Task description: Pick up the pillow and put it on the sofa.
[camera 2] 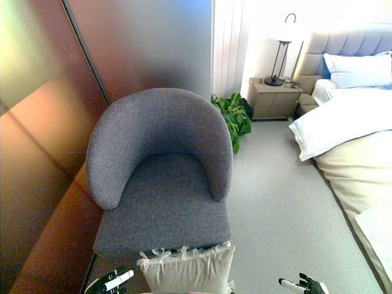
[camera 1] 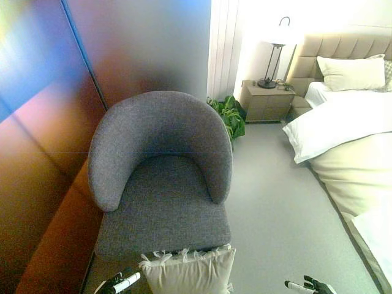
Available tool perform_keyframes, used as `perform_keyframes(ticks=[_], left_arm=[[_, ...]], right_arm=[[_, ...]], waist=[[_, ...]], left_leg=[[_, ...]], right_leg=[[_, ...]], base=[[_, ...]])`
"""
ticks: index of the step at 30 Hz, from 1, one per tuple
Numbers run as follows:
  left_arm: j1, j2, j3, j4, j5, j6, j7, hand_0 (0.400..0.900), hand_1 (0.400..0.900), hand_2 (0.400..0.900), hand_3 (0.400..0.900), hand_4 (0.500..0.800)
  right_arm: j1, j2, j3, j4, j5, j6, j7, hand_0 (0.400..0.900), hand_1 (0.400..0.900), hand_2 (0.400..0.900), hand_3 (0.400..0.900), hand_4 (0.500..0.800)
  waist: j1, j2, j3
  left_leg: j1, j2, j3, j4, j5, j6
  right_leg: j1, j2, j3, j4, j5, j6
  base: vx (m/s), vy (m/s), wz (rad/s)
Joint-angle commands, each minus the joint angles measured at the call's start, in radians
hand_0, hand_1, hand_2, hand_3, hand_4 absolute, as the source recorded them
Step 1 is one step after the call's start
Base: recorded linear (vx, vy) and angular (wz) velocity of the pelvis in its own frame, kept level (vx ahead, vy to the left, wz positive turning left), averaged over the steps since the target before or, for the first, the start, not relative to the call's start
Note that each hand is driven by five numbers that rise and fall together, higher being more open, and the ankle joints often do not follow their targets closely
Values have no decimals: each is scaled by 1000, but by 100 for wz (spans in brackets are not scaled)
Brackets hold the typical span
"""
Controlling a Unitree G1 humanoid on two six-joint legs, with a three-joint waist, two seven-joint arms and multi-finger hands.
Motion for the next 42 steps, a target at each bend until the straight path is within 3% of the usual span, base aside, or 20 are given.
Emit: perform_keyframes(ticks=[1,4,15,20,25,32,37,42], left_arm=[[-53,34,42,8,-62,-68,-2,900,900,900,900,800],[-58,47,55,13,-51,-64,-27,900,900,900,900,800],[-39,56,61,5,-3,-68,13,900,900,900,900,800],[-59,81,58,-1,-16,-50,14,900,900,900,900,800],[-53,86,43,-7,31,-41,35,900,900,900,900,800],[-238,129,-73,-68,-60,-33,66,900,900,900,900,800],[-333,146,-127,-124,-64,-50,129,900,900,900,900,800],[-390,171,-150,-165,-76,-56,183,900,900,900,900,800]], right_arm=[[-73,-22,15,8,6,-59,-35,900,900,900,900,800],[-76,-27,17,2,4,-59,-27,900,900,900,900,800],[-45,-17,11,-16,-18,-72,-32,900,900,900,900,800],[-53,-32,20,-28,-22,-74,-32,900,900,900,900,800],[-51,-33,38,-44,-49,-73,-49,900,900,900,900,800],[-186,-59,134,-145,45,-92,-147,900,900,900,900,800],[-249,-86,167,-249,97,-111,-182,900,900,900,900,800],[-242,-104,190,-375,130,-107,-225,900,900,900,900,800]], waist=[[-10,-18,-14],[-11,-22,-9],[-13,-29,-3],[-17,-21,30],[-17,-14,64],[-36,-6,271],[-42,-28,372],[-51,-62,420]], left_leg=[[-26,2,18,33,-48,30],[-38,1,20,44,-48,30],[-44,-11,20,40,-46,33],[-67,-18,11,52,-50,40],[-71,-22,7,49,-51,48],[-338,-38,-26,194,-28,57],[-544,-34,-37,316,-15,55],[-707,-52,-61,429,-41,67]], right_leg=[[20,-39,-57,80,-129,52],[10,-40,-50,85,-128,51],[1,-50,-46,79,-111,61],[-25,-48,-36,96,-116,56],[-33,-45,-32,106,-124,54],[-273,-21,48,208,-105,16],[-487,-9,56,338,-91,3],[-654,-8,60,465,-105,1]], base=[[0,0,0],[-29,-8,-2],[16,-5,2],[-30,24,2],[58,30,8],[-271,25,17],[-218,-10,6],[-114,-14,4]])
